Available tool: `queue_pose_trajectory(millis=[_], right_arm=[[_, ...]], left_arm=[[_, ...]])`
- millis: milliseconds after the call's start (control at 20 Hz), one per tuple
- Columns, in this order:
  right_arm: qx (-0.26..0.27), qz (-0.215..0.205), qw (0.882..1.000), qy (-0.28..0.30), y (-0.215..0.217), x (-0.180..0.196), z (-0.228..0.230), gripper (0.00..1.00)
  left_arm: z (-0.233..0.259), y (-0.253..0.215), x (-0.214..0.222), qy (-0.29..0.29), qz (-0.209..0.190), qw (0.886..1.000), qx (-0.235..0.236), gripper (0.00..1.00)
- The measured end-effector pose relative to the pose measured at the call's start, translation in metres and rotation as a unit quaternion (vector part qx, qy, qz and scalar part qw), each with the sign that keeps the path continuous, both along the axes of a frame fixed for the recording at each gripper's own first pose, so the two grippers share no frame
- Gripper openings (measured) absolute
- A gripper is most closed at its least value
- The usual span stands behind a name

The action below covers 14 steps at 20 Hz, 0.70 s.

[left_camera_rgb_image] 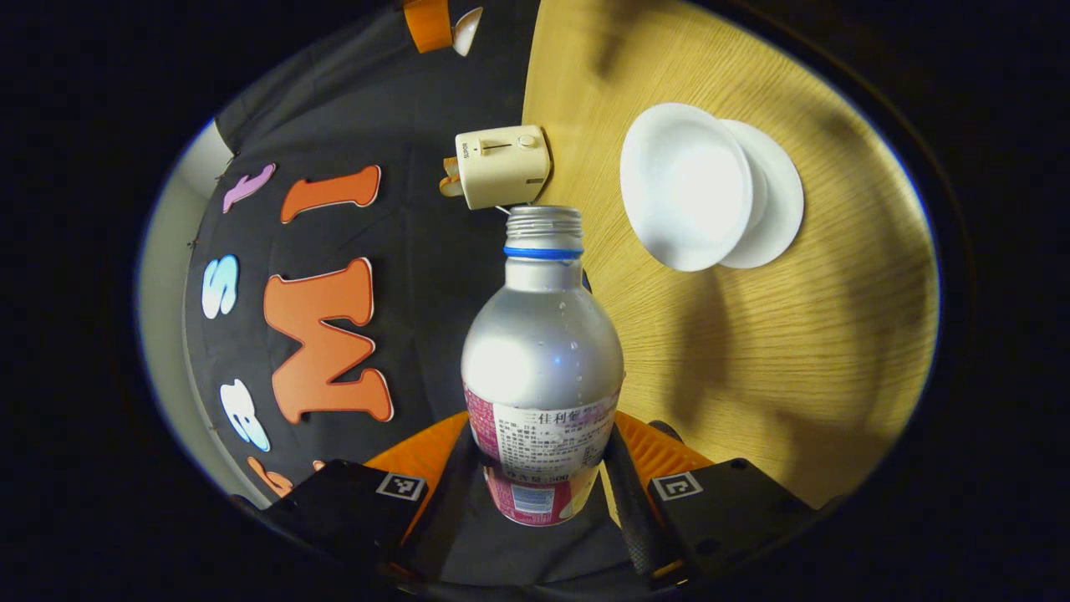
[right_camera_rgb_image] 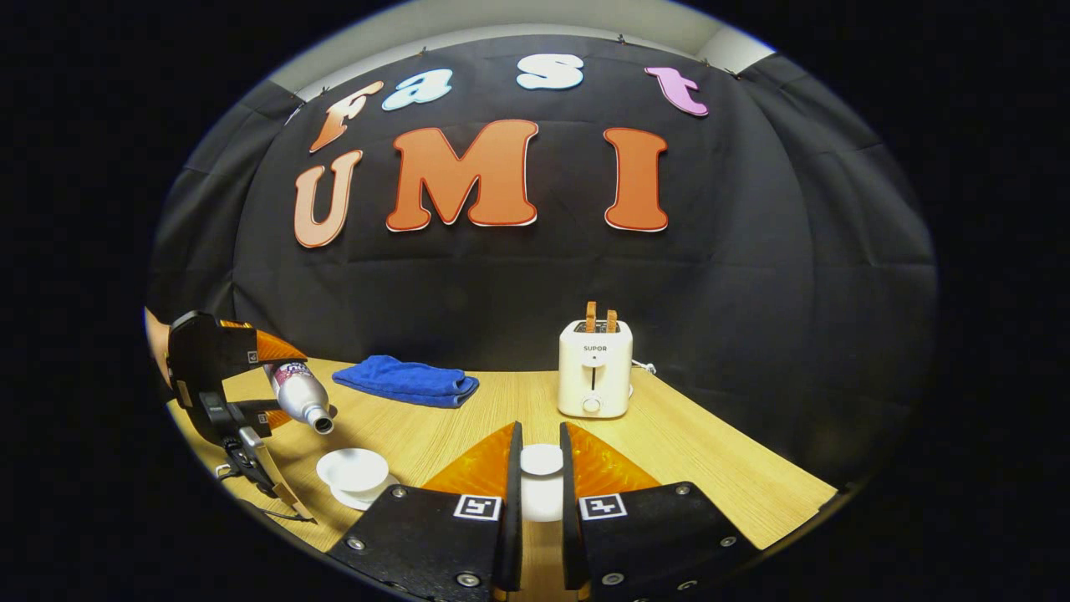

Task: Open the teacup lid with one hand, grasp the water bottle and pour water into the teacup with the other hand; after pouring, place the water bottle on the coaster and then close the teacup lid.

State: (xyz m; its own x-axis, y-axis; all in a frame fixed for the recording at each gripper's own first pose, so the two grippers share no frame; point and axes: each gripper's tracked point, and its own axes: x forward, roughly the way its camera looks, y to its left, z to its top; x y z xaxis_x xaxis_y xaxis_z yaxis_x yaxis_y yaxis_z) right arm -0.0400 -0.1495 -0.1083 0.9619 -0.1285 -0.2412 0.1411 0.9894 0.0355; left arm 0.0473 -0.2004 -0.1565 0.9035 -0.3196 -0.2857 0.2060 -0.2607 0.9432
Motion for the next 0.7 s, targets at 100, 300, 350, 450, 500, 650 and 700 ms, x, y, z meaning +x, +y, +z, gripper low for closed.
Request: queue_pose_trajectory(millis=[100, 300, 350, 450, 500, 650, 700], right_arm=[[-0.001, 0.001, 1.000, -0.001, 0.000, 0.000, -0.001, 0.19], [-0.007, 0.002, 1.000, -0.002, 0.000, 0.000, 0.000, 0.19], [-0.006, 0.003, 1.000, -0.003, 0.000, 0.000, 0.001, 0.19], [-0.005, 0.004, 1.000, -0.006, -0.001, 0.002, 0.001, 0.19], [-0.006, 0.005, 1.000, -0.005, 0.000, 0.002, 0.001, 0.20], [-0.007, 0.006, 1.000, -0.008, 0.000, 0.001, 0.001, 0.19], [-0.008, 0.006, 1.000, -0.008, 0.000, 0.002, 0.001, 0.19]], left_arm=[[0.002, 0.000, 0.000, -0.004, -0.005, 1.000, 0.013, 0.81], [0.008, 0.002, 0.004, -0.027, -0.012, 0.999, 0.046, 0.81], [0.008, 0.003, 0.005, -0.030, -0.013, 0.998, 0.053, 0.81], [0.010, 0.003, 0.004, -0.032, -0.014, 0.997, 0.064, 0.86], [0.011, 0.003, 0.005, -0.036, -0.015, 0.997, 0.072, 0.83], [0.015, 0.003, 0.005, -0.044, -0.021, 0.995, 0.088, 0.86], [0.017, 0.002, 0.007, -0.049, -0.025, 0.994, 0.093, 0.83]])
